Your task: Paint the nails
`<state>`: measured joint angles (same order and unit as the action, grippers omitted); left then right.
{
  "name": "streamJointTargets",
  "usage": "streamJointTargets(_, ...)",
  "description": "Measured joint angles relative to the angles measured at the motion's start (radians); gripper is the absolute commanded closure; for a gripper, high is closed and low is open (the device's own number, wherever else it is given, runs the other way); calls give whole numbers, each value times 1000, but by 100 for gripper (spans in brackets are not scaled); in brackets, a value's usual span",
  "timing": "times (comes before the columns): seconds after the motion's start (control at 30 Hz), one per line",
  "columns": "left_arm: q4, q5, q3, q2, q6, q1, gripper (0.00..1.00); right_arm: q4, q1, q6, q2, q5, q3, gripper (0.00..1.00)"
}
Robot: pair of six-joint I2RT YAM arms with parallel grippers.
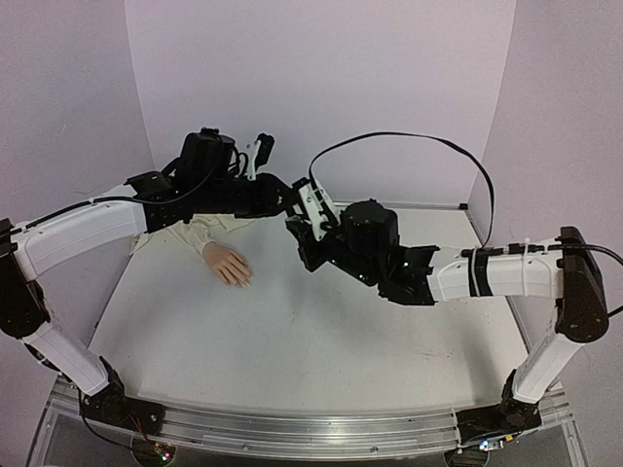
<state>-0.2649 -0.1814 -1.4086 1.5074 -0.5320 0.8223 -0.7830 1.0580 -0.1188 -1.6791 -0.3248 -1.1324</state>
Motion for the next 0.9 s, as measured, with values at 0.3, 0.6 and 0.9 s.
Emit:
streamJointTargets(0.3,-14,-156,40,-60,30,8,11,90,-217,101,117,620,23,100)
streamJointTargets(0.6,48,-351,49,-76,34,8,30,97,-356,285,196,1217,32,100)
streamJointTargets(0.9,144,-463,47,-41,25,29,47,105,-356,338,202,1323,48,100)
